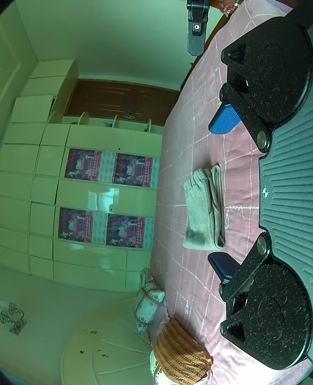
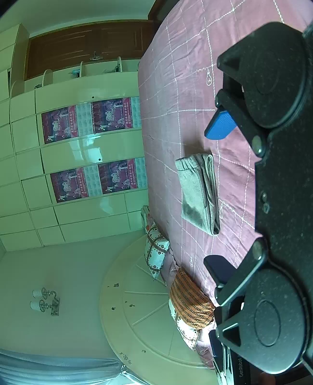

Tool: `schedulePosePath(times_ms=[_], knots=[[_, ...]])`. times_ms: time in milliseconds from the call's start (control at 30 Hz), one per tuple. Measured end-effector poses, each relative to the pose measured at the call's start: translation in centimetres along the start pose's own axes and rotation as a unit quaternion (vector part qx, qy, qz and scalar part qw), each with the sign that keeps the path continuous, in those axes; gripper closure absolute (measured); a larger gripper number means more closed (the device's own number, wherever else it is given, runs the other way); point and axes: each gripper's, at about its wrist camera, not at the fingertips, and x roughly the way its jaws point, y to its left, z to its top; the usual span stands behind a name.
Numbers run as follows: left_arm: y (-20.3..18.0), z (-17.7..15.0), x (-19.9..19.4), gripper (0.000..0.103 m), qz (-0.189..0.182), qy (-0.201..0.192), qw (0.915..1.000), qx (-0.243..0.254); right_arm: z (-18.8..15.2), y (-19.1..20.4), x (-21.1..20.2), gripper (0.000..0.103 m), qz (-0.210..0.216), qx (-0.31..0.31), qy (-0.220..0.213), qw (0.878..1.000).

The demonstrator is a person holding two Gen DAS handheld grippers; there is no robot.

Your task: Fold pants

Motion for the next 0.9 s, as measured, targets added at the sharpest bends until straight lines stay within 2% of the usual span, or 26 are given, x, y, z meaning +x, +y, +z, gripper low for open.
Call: schedulePosePath(times_ms=[900], knots=[[-0.44,-0.06,-0.02,0.000,-0.002,0.001,1.0000,0.004,0.10,-0.12,-0.02,0.006,0.002,-0.001,0.001,1.000]])
